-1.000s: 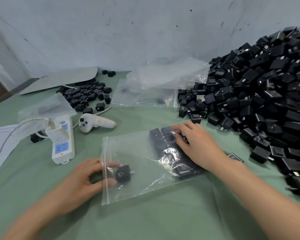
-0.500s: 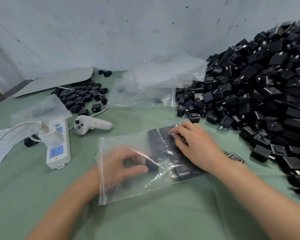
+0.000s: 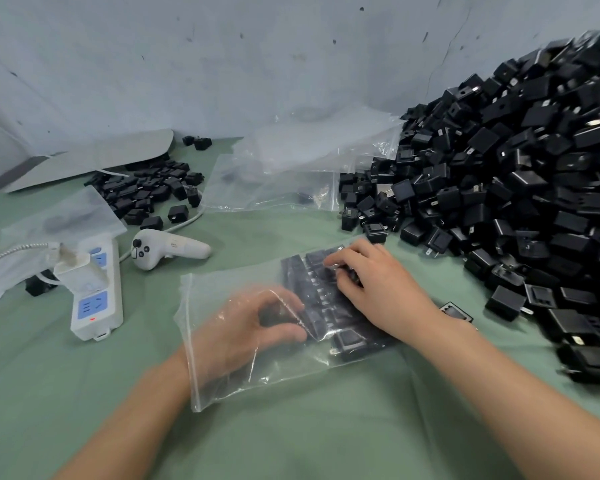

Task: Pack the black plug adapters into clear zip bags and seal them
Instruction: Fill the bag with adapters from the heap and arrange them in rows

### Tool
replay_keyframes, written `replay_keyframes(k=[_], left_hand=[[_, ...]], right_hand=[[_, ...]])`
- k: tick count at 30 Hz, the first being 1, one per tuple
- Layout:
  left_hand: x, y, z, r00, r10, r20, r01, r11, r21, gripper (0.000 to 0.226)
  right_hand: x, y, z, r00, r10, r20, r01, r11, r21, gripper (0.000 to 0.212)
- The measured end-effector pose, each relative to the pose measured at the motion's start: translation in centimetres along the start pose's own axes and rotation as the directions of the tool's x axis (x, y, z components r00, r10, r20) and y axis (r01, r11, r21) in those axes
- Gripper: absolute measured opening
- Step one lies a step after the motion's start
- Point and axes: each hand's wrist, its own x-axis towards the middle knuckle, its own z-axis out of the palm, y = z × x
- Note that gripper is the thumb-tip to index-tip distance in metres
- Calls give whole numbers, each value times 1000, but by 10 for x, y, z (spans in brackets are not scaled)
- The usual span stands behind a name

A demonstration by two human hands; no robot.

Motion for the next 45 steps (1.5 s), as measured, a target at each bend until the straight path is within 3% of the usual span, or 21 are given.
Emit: replay_keyframes(k=[4, 8, 11, 14, 17, 18, 20, 21, 22, 24, 25, 28, 30, 33, 37, 39, 42, 45], left_hand=[[0, 8, 10, 998, 12, -59, -21, 986, -168, 20], [-3, 9, 12, 994, 72, -86, -80, 992, -98, 22], [-4, 13, 8, 993, 98, -70, -99, 995, -13, 25], [-5, 10, -10, 970, 211, -121, -152, 914, 377, 23], [-16, 2, -44, 953, 215, -215, -82, 862, 499, 27], [-23, -1, -56, 950, 175, -259, -20, 861, 508, 25], [-36, -7, -77, 902, 80, -424, 136, 879, 456, 20], [-42, -8, -85, 846, 66, -529, 183, 896, 405, 19], [-47, -5, -91, 776, 84, -625, 192, 912, 362, 20], [-53, 11, -88, 677, 166, -718, 101, 944, 313, 17], [-54, 23, -79, 674, 204, -710, 27, 954, 300, 15], [-52, 53, -34, 816, 233, -529, -139, 967, 212, 6], [-48, 64, -5, 904, 180, -387, -153, 983, 100, 18], [-41, 68, 21, 944, 178, -277, -151, 982, 116, 26], [-41, 62, 20, 943, 227, -244, -179, 963, 203, 19], [-44, 52, 0, 928, 227, -295, -170, 964, 205, 20], [-60, 25, -48, 851, 181, -494, -35, 956, 290, 26], [-84, -7, -83, 786, 81, -612, 160, 931, 328, 28]], right_hand=[[2, 1, -2, 1000, 21, 9, -21, 998, 60, 26], [3, 1, -3, 999, 35, 4, -35, 991, 131, 25], [4, 1, -6, 998, 61, -15, -58, 983, 177, 24], [5, -4, -11, 985, 153, -80, -117, 930, 349, 21], [13, -14, -20, 931, 361, -43, -231, 679, 697, 18], [15, -19, -22, 899, 437, 30, -279, 519, 808, 18], [19, -30, -27, 820, 507, 265, -336, 53, 940, 20], [20, -35, -28, 792, 489, 366, -329, -162, 930, 22], [19, -40, -29, 777, 458, 432, -315, -312, 897, 24], [17, -50, -31, 775, 399, 490, -305, -444, 843, 28], [16, -55, -32, 781, 374, 499, -315, -454, 834, 29], [11, -73, -33, 801, 327, 501, -376, -377, 846, 36], [6, -86, -33, 825, 336, 454, -412, -191, 891, 48], [-7, -106, -32, 893, 272, 358, -392, 82, 916, 54], [-13, -115, -34, 923, 202, 327, -366, 207, 907, 68], [-8, -106, -34, 927, 237, 292, -348, 245, 905, 56], [-3, -78, -30, 926, 338, 169, -332, 514, 791, 33], [-5, -41, -25, 941, 329, 77, -319, 791, 523, 36]])
